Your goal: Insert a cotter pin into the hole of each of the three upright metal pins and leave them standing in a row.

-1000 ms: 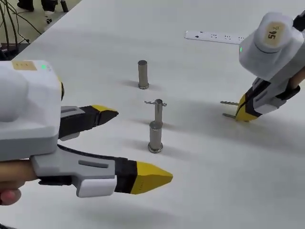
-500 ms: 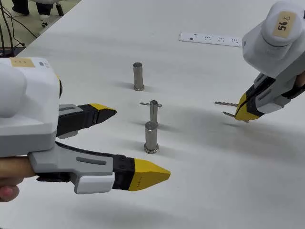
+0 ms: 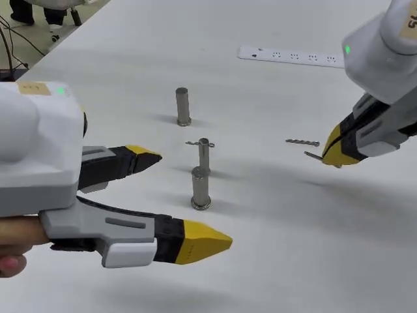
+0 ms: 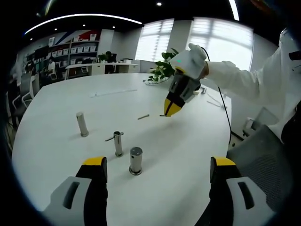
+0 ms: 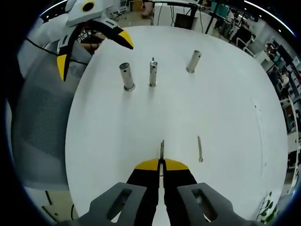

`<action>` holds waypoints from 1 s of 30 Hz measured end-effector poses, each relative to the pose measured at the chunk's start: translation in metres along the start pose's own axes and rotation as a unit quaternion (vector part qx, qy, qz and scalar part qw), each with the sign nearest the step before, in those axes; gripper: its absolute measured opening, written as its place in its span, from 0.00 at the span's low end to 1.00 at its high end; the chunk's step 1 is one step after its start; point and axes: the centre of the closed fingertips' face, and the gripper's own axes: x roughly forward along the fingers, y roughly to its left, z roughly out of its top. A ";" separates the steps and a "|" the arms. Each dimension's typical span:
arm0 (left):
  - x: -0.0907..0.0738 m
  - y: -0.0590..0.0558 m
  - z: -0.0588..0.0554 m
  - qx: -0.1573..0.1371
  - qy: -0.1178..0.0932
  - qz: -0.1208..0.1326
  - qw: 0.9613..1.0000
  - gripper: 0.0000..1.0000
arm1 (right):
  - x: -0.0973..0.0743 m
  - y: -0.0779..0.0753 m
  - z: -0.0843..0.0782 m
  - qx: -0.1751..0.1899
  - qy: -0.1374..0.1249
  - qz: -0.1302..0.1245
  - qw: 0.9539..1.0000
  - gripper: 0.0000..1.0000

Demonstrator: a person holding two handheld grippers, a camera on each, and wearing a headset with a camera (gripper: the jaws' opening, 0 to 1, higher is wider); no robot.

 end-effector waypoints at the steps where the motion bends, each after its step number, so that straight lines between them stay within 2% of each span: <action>1: 0.001 -0.001 0.001 0.001 0.000 -0.001 1.000 0.89 | 0.000 0.001 0.001 0.000 0.000 0.001 1.000 0.00; 7: 0.004 -0.004 0.006 0.011 -0.002 -0.007 1.000 0.88 | -0.004 0.012 0.005 0.003 -0.004 0.009 1.000 0.00; 13: 0.014 -0.012 0.015 0.025 -0.005 -0.017 1.000 0.85 | -0.009 0.029 0.009 -0.005 -0.005 0.020 1.000 0.00; 18: 0.019 -0.015 0.023 0.032 -0.011 -0.025 0.999 0.83 | -0.013 0.033 0.014 -0.007 -0.012 0.017 1.000 0.00; 30: 0.028 -0.019 0.031 0.037 -0.014 -0.040 0.998 0.79 | -0.019 0.042 0.020 -0.009 -0.021 0.021 1.000 0.00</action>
